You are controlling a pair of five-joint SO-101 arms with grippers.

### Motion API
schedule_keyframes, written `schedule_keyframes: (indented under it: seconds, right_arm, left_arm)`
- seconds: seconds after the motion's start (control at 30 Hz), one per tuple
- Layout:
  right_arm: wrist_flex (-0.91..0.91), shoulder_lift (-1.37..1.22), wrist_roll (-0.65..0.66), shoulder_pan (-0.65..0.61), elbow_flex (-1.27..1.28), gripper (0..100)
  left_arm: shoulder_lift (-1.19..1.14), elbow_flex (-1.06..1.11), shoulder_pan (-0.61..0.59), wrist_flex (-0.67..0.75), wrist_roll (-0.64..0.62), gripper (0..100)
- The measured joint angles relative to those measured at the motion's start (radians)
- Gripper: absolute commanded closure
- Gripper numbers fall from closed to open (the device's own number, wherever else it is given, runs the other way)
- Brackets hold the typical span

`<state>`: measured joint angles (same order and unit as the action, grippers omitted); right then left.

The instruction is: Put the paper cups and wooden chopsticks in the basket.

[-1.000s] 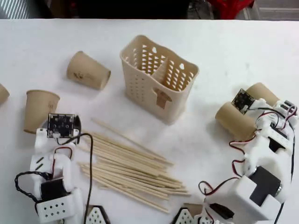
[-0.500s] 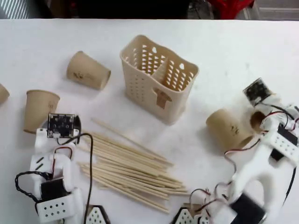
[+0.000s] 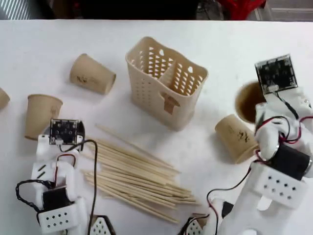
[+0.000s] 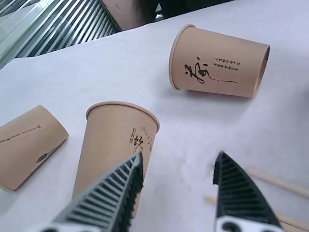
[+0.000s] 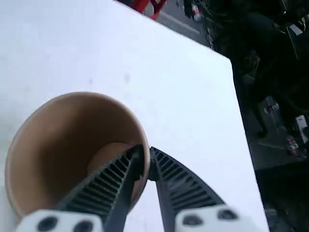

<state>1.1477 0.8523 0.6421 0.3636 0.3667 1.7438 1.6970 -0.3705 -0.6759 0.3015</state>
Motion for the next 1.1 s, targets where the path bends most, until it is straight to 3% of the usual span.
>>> schedule_keyframes:
  seconds: [0.37, 0.5, 0.73, 1.1]
  right_arm:
    - [0.081, -0.253, -0.542, -0.431, -0.442, 98.1]
    - [0.081, -0.358, -0.698, -0.516, -0.554, 98.1]
    - [0.081, -0.483, -0.727, -0.512, -0.601, 98.1]
    - [0.097, -0.675, -0.741, -0.402, -0.628, 98.1]
  left_arm:
    - [0.000, 0.000, 0.000, -0.015, 0.000, 76]
    - [0.000, 0.000, 0.000, -0.015, 0.000, 76]
    - [0.000, 0.000, 0.000, -0.015, 0.000, 76]
    - [0.000, 0.000, 0.000, -0.015, 0.000, 76]
